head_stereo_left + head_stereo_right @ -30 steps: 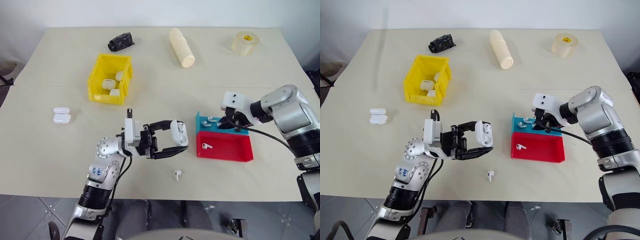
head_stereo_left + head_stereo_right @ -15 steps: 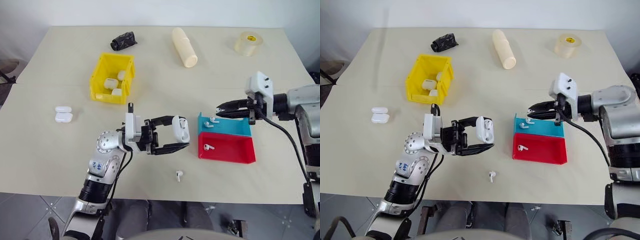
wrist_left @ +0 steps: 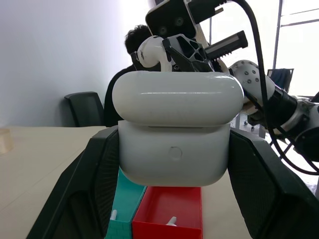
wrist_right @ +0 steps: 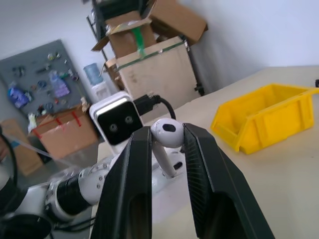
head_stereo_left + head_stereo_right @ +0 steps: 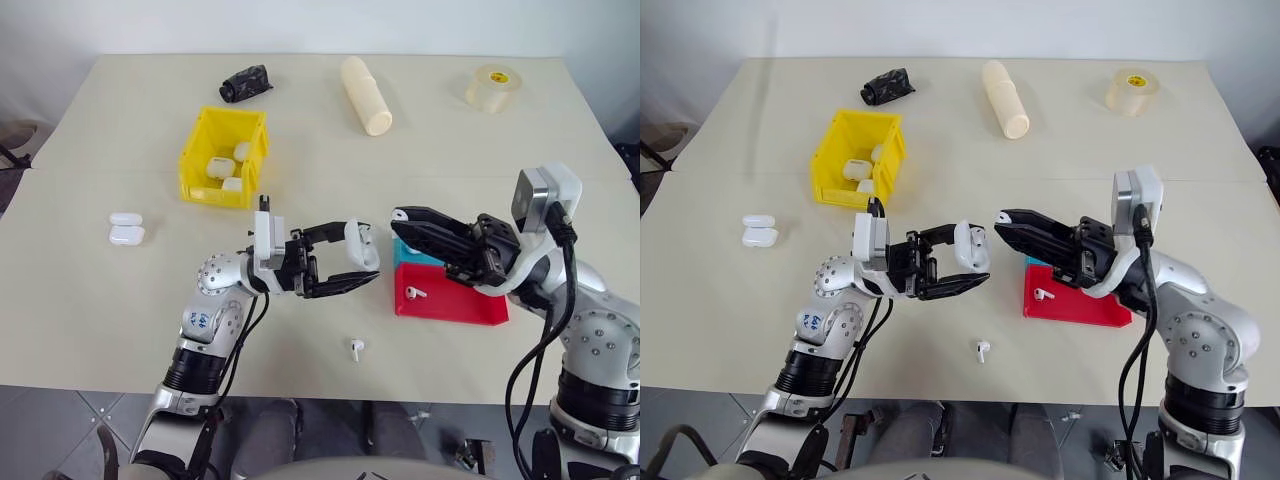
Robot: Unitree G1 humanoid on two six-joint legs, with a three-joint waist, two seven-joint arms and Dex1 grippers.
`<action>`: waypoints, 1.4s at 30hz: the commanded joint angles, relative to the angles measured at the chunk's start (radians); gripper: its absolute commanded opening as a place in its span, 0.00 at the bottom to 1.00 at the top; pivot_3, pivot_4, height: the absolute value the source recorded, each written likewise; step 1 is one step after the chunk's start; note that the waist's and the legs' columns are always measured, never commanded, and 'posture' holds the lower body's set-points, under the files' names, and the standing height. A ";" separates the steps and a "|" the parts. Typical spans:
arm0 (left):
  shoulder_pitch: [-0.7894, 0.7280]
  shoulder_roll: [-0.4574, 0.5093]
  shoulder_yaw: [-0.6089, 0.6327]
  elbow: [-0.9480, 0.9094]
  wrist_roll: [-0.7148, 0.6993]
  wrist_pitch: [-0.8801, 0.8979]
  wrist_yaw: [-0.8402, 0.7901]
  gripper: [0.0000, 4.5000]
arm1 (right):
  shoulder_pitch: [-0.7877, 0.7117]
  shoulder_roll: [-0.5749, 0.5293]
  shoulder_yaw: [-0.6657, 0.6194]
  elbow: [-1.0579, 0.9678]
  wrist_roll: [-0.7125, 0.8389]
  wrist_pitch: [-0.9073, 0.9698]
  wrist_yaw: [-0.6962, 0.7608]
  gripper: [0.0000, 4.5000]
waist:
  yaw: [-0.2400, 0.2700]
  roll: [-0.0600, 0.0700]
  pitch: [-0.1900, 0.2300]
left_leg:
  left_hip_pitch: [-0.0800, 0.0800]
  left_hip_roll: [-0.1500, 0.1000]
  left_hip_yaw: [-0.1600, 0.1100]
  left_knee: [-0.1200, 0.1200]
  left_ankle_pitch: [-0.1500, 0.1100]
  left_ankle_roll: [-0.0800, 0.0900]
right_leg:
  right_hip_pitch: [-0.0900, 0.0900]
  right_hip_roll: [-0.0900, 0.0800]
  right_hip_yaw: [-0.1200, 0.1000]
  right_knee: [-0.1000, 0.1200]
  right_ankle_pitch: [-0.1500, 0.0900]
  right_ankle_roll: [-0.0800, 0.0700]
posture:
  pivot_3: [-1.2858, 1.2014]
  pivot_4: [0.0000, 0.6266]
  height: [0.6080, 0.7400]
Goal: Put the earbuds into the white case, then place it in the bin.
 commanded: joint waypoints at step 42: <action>-0.053 -0.061 0.037 0.002 -0.041 0.034 0.024 0.62 | 0.193 0.006 0.220 0.001 -0.104 -0.255 -0.032 0.28 | -0.001 0.000 0.000 | 0.001 0.000 0.001 -0.001 0.000 0.000 | 0.000 0.001 0.001 0.002 0.000 0.000 | 0.52 0.24 1.00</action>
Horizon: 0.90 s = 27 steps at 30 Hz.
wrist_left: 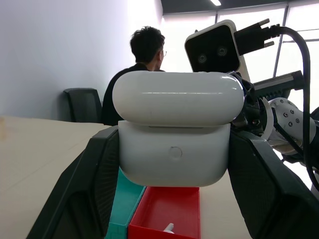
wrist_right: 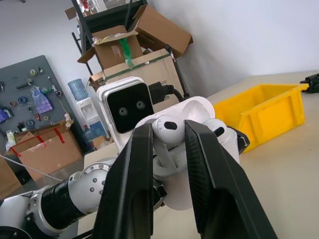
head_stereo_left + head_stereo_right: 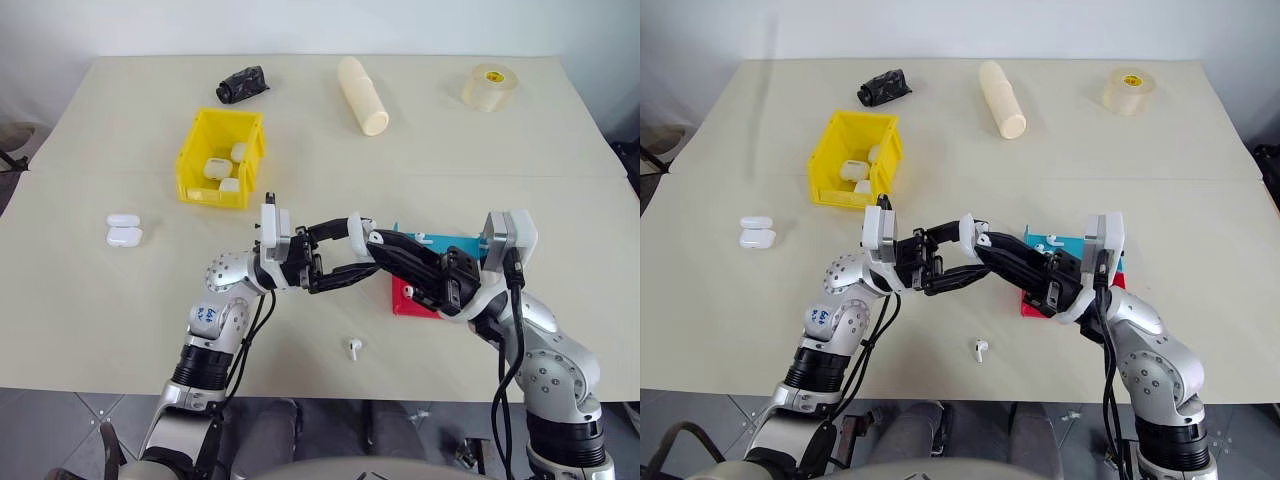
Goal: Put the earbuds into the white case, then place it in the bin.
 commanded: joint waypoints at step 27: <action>-0.067 0.378 -0.154 -0.141 0.341 0.107 0.008 0.62 | -0.243 -0.282 0.127 -0.008 -0.179 0.127 0.050 0.01 | 0.000 0.000 0.000 | 0.000 0.001 0.000 -0.002 0.000 0.000 | 0.000 0.001 0.000 -0.003 0.000 0.000 | 0.52 0.24 1.00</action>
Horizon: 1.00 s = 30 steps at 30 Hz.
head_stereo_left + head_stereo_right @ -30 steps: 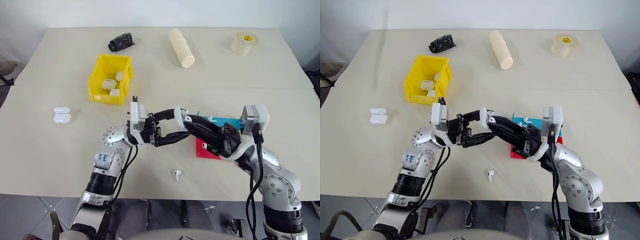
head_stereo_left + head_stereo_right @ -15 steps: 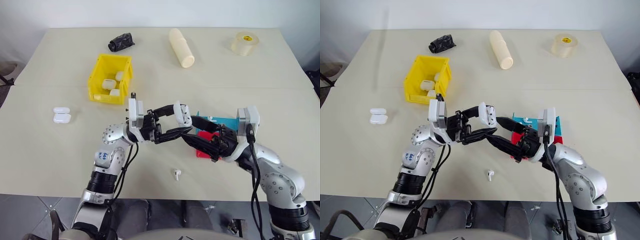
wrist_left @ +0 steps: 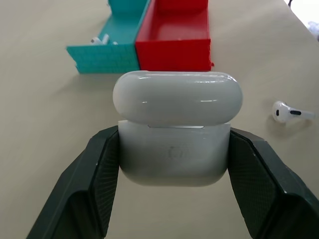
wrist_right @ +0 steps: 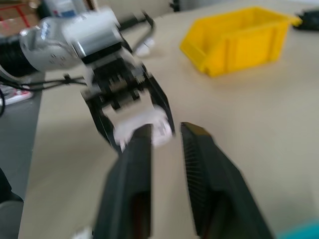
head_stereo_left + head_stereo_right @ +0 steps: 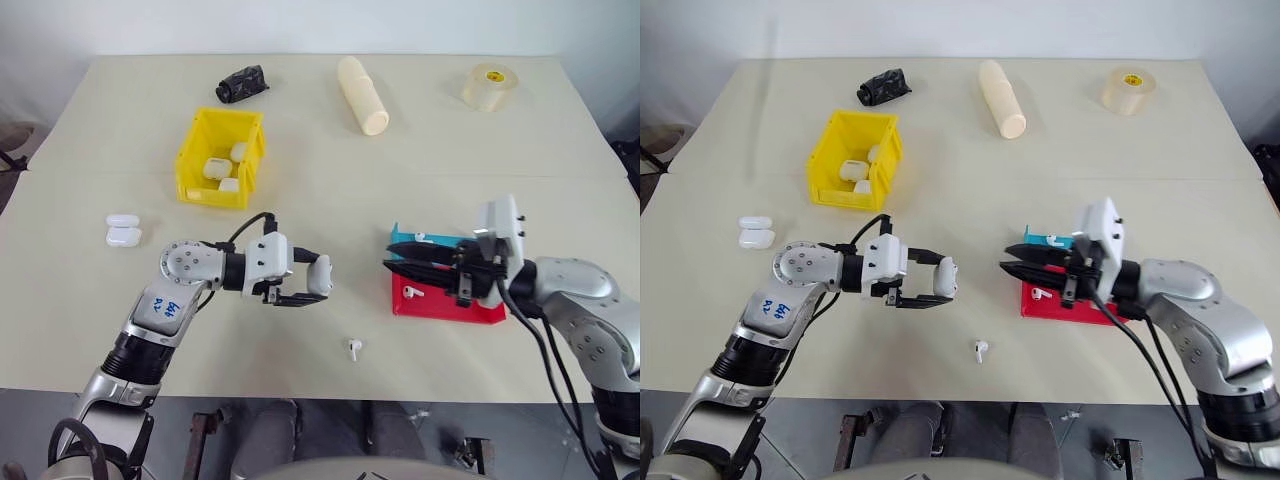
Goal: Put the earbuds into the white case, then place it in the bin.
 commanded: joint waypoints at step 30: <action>0.250 -0.088 0.348 -0.285 -0.321 0.023 0.140 0.62 | 0.197 0.080 -0.166 0.098 -0.084 -0.338 0.153 0.21 | -0.003 0.000 0.000 | 0.000 0.000 0.000 0.000 0.000 0.000 | 0.000 -0.001 0.000 0.001 0.000 0.000 | 0.52 0.24 1.00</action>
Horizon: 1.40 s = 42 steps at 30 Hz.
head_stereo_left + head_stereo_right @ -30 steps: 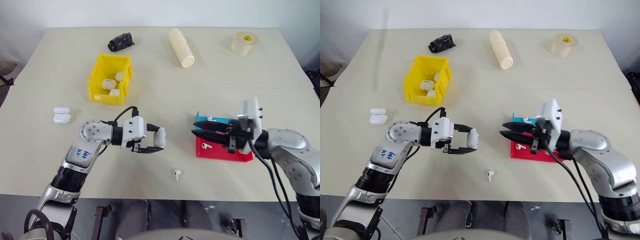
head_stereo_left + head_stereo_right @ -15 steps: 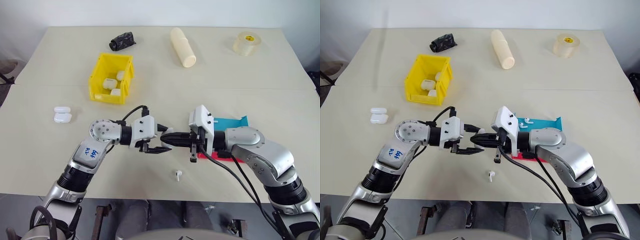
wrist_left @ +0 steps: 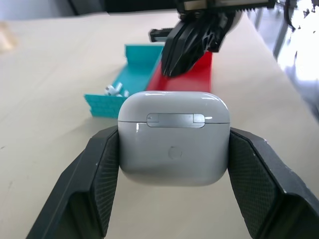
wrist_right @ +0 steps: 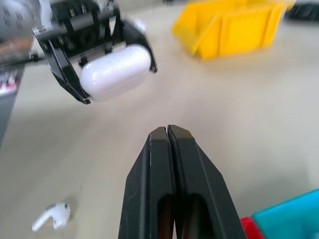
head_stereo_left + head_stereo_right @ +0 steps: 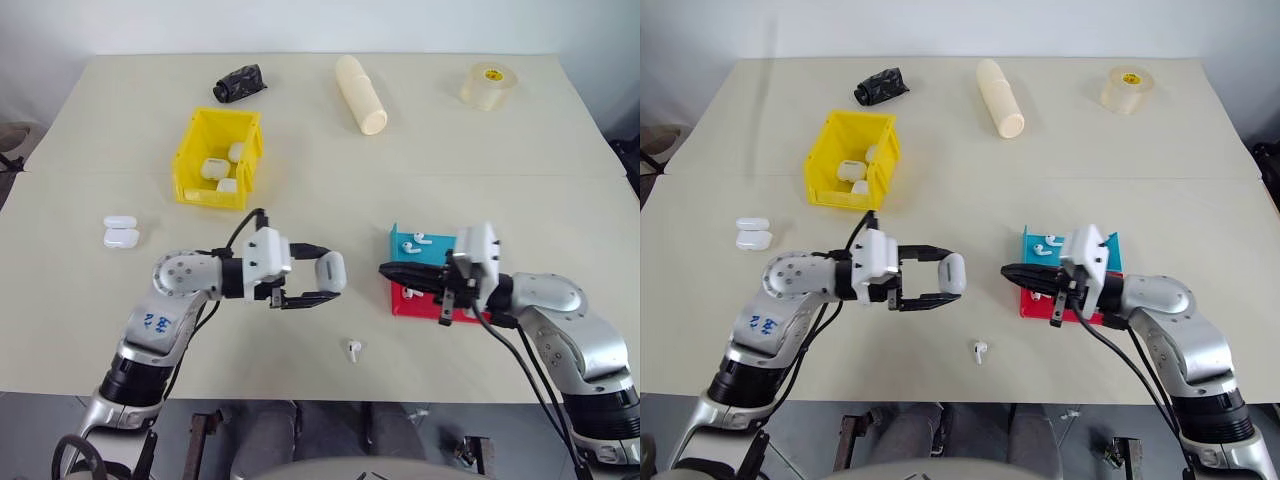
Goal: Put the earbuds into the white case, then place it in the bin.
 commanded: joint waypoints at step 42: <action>-0.347 0.073 0.295 0.639 -0.027 -0.045 0.247 1.00 | 0.058 0.030 -0.062 -0.014 -0.103 -0.231 -0.047 1.00 | -0.023 -0.002 0.000 | 0.002 0.000 0.002 0.000 0.000 -0.001 | -0.001 0.001 0.000 0.006 0.000 0.000 | 0.52 0.24 1.00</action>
